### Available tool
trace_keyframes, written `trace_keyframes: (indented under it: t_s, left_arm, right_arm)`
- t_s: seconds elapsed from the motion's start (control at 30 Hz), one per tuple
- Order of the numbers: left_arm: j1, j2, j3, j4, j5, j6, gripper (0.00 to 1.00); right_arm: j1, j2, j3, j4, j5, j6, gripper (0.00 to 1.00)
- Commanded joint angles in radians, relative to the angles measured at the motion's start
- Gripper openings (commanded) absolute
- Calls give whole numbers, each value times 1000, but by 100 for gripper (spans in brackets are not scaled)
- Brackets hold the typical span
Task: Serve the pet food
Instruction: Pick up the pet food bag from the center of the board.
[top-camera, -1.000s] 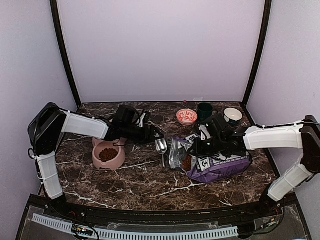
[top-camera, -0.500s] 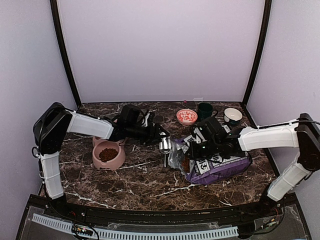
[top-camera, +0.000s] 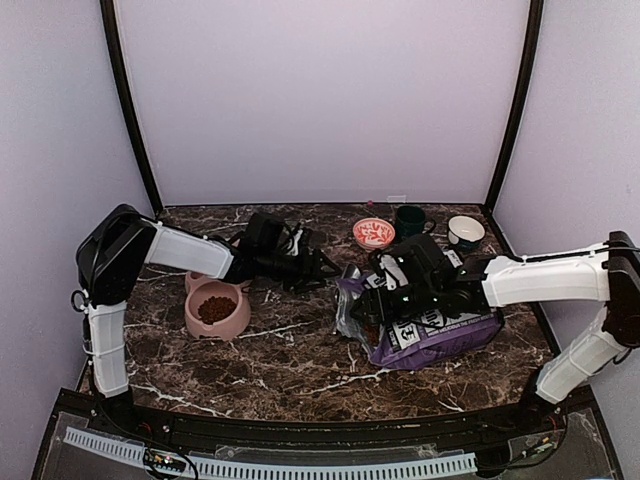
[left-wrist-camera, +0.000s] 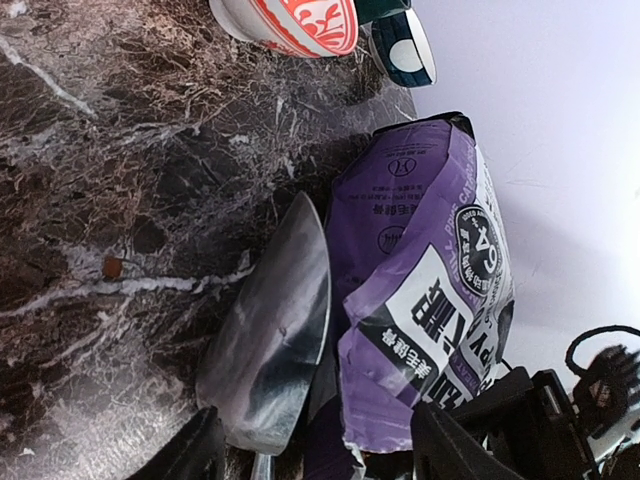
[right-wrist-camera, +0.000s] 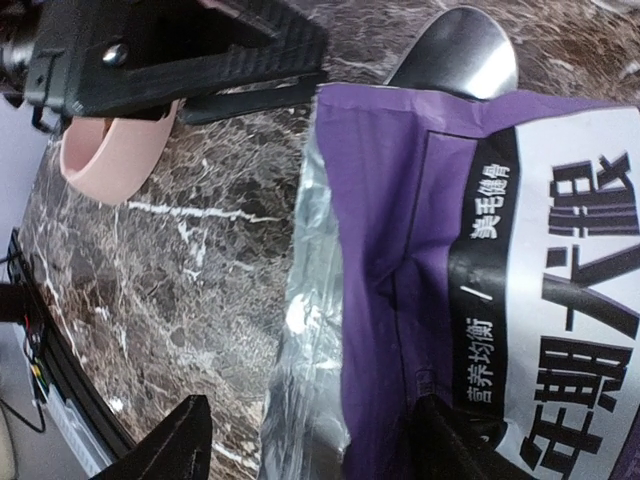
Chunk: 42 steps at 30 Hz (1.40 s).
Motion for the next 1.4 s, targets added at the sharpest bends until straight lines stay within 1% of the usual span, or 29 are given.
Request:
trace_keyframes:
  t_s: [0.0, 0.13, 0.2, 0.4, 0.6, 0.73, 0.87, 1.0, 1.1, 1.17, 1.23, 1.37]
  left_arm:
    - [-1, 2, 38, 6, 21, 16, 66]
    - [1, 6, 41, 3, 26, 21, 66]
    - [3, 7, 41, 2, 28, 23, 66]
    - [14, 7, 41, -7, 32, 34, 66]
    - [21, 9, 43, -16, 37, 45, 66]
    - [25, 13, 51, -23, 40, 48, 65]
    - [28, 12, 56, -35, 41, 54, 65]
    - [31, 12, 53, -35, 43, 55, 64]
    - [31, 12, 52, -34, 46, 55, 64]
    - [30, 12, 52, -35, 48, 58, 64]
    - [30, 12, 51, -35, 51, 59, 64]
    - [32, 10, 48, -35, 55, 60, 64]
  right_arm:
    - [22, -45, 19, -32, 26, -35, 73]
    - [52, -75, 14, -73, 83, -64, 81]
    - [75, -94, 8, -95, 126, -80, 83]
    - [153, -157, -32, -133, 289, -115, 84]
    - [268, -211, -101, -104, 454, -167, 86]
    - [335, -214, -136, -81, 541, -210, 86]
    - [427, -200, -171, -46, 610, -264, 85]
    - [506, -170, -192, -31, 697, -276, 84]
    - [558, -125, -189, -36, 762, -280, 84]
    - [593, -85, -178, -52, 836, -276, 84]
    - [612, -43, -165, -71, 919, -257, 84]
    - [623, 40, -134, -78, 1014, -249, 83]
